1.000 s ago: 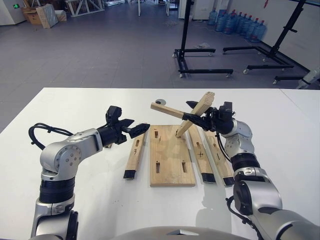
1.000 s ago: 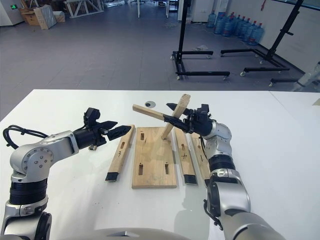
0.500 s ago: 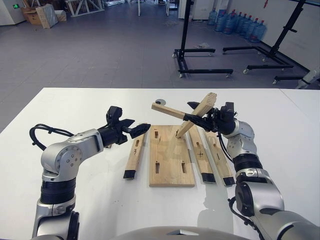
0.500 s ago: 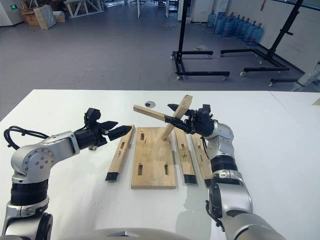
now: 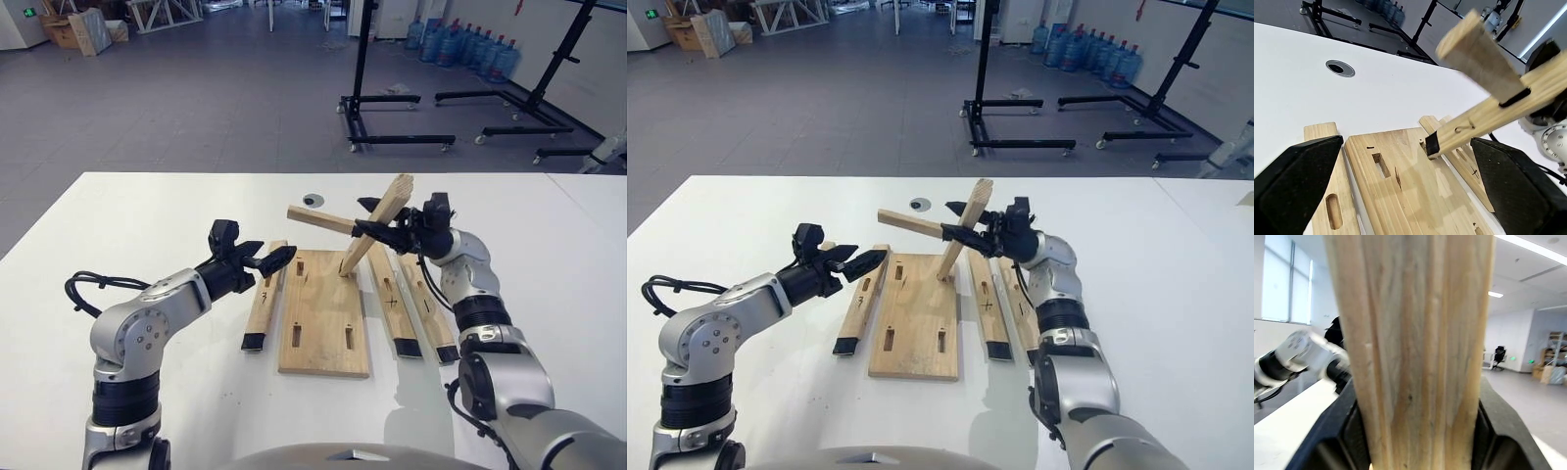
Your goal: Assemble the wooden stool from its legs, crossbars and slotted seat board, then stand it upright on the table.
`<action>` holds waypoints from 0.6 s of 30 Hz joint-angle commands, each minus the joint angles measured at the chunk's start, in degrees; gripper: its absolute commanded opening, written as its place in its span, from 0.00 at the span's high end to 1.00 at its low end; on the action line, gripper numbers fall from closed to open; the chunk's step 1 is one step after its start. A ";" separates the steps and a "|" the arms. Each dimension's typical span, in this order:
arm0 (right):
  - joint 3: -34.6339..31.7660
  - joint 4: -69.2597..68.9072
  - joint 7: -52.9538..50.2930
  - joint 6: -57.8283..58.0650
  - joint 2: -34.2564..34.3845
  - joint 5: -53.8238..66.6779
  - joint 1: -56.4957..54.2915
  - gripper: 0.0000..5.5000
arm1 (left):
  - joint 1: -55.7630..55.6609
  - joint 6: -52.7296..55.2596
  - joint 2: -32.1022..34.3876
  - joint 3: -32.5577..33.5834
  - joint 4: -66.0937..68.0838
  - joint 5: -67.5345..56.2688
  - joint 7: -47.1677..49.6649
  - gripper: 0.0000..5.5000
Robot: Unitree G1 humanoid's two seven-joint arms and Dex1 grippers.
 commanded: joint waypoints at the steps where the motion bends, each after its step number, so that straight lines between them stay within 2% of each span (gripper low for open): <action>1: -1.86 2.57 1.14 0.75 -2.73 0.79 -4.64 0.62 | 0.96 -0.89 -0.10 0.16 -0.89 0.20 0.71 0.13; 4: -2.43 4.03 2.50 2.01 -3.15 1.15 -4.67 0.62 | 1.09 -1.21 -0.09 0.11 -0.84 0.18 0.70 0.13; 13: -1.28 -2.18 1.92 2.04 1.76 1.00 2.87 0.62 | -0.99 -0.43 1.39 -0.38 0.63 -0.15 -0.46 0.13; 18: -0.94 -2.55 2.02 2.17 1.50 0.46 4.05 0.62 | -1.26 -0.16 1.58 -0.58 0.74 -0.28 -0.53 0.13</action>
